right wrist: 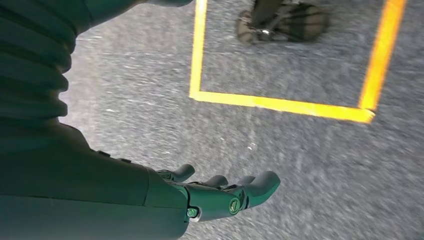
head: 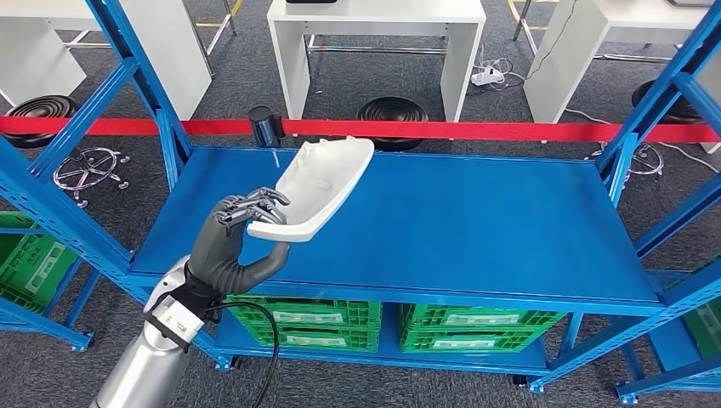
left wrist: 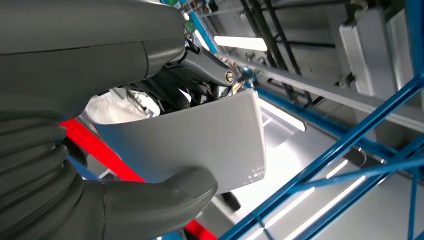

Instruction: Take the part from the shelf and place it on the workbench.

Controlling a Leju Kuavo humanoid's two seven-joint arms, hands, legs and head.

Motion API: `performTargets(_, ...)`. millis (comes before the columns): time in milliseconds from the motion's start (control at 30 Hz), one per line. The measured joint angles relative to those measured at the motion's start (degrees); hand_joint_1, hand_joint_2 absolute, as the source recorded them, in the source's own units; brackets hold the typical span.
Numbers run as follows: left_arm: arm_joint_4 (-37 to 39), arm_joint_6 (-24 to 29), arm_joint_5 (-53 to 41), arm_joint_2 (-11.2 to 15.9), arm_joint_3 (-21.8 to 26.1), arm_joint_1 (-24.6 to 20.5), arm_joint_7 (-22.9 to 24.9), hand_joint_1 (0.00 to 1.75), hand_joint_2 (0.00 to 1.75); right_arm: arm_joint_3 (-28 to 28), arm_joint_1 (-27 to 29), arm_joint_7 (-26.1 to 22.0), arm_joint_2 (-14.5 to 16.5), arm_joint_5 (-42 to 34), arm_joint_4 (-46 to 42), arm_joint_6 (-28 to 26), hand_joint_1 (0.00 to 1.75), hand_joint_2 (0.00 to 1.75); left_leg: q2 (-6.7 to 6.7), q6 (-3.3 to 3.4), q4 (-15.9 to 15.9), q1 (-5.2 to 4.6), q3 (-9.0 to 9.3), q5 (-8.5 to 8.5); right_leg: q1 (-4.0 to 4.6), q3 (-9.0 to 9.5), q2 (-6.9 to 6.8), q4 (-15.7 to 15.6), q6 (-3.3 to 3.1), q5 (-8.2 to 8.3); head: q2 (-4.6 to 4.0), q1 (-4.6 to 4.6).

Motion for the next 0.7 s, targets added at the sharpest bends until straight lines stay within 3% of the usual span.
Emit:
performTargets(67,-0.40,-0.35,0.98,-0.61,-0.68,0.45,-0.07,1.75,1.75,-0.12,0.02,-1.09,-0.01,-0.99,0.00,0.57,0.00,1.75,0.00,0.01,0.00,0.00,0.00,0.00,0.00,0.00,0.00,0.00,0.01,-0.01,0.00,0.00)
performTargets(267,-0.46,-13.41,8.50,-1.31,-3.91,0.67,-0.08,1.75,1.75,-0.48,0.05,-3.52,-0.11,-2.35,0.00,6.25,0.00,1.75,0.01,0.00,0.00,0.00,0.00,-0.01,-0.01,-0.01,0.00,-0.01,0.01,-0.01,0.00,0.00)
performTargets(433,-0.44,-20.18,11.93,-3.02,-5.94,0.74,-0.09,1.75,1.75,-0.79,0.08,-5.19,-0.23,-2.96,0.00,6.83,0.00,1.75,0.01,0.06,0.00,0.00,0.00,-0.05,-0.02,-0.01,0.00,-0.01,0.02,-0.01,0.00,0.00)
performTargets(700,-0.51,-22.01,12.03,-5.54,-7.02,1.28,-0.09,1.75,1.75,-1.55,0.11,-5.73,-0.31,-3.01,0.00,5.20,0.00,1.75,0.03,0.91,0.21,-0.45,-0.02,-0.46,-0.49,0.28,-0.01,-0.48,0.75,0.10,0.00,-0.02)
